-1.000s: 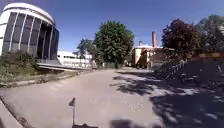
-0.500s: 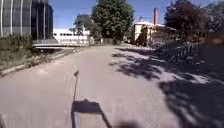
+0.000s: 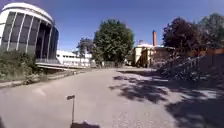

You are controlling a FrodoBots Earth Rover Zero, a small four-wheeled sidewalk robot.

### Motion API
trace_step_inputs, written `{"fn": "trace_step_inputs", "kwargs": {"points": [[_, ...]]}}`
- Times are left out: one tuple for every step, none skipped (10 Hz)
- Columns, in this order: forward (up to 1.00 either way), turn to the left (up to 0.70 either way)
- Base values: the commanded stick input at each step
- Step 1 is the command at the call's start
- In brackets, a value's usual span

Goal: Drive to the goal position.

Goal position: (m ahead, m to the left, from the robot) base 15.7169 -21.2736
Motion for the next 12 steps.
{"fn": "trace_step_inputs", "kwargs": {"points": [[0.60,0.00],[0.60,0.00],[0.60,0.00],[0.60,0.00],[0.60,0.00],[0.60,0.00],[0.60,-0.12],[0.60,-0.15],[0.60,-0.15],[0.60,-0.15],[0.60,-0.15],[0.60,-0.15]]}}
